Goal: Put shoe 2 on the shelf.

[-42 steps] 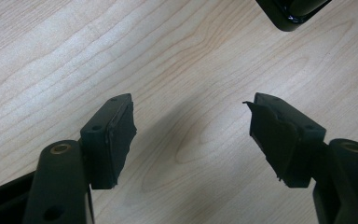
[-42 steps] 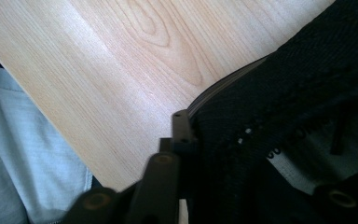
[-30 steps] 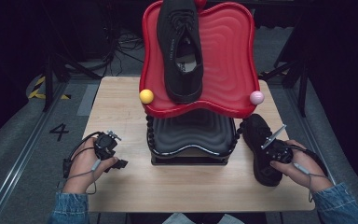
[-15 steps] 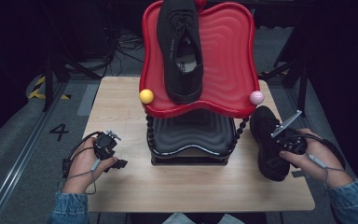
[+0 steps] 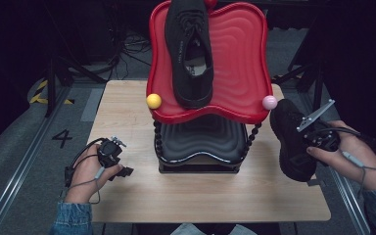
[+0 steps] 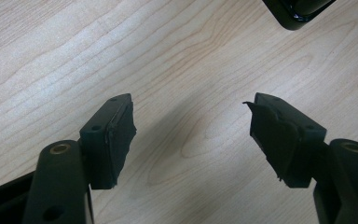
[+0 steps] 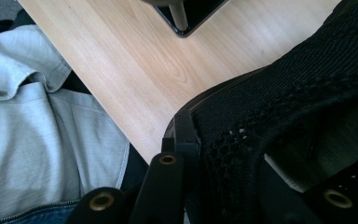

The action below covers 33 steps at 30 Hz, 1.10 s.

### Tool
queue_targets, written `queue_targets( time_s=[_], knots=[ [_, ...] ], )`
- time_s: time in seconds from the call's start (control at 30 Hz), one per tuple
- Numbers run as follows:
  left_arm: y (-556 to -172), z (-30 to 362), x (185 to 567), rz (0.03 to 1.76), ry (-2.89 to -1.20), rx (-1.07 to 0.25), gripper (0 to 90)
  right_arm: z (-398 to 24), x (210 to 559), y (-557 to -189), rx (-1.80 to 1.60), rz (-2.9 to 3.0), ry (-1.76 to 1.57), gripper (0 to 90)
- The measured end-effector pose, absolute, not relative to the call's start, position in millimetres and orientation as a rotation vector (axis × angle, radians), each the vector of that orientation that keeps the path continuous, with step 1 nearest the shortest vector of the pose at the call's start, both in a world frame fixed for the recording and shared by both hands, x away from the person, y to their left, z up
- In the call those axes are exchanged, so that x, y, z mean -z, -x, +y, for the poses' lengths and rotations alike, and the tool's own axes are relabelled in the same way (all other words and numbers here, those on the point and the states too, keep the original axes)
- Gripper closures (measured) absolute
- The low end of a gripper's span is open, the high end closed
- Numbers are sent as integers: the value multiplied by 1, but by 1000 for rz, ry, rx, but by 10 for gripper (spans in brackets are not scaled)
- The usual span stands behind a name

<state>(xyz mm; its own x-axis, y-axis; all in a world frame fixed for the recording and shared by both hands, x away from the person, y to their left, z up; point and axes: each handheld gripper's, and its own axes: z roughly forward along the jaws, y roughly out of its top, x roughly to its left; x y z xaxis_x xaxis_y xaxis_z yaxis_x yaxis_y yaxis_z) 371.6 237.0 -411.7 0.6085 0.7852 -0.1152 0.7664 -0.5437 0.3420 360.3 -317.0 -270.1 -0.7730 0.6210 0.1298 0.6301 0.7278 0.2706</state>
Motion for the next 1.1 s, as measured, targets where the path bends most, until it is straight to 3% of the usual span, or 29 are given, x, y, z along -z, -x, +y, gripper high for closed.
queue_targets(
  time_s=[1.1],
  knots=[
    [-371,238,411,1245,-2481,-89,313,-312,161,-341,592,-3014,1027,868]
  ],
)
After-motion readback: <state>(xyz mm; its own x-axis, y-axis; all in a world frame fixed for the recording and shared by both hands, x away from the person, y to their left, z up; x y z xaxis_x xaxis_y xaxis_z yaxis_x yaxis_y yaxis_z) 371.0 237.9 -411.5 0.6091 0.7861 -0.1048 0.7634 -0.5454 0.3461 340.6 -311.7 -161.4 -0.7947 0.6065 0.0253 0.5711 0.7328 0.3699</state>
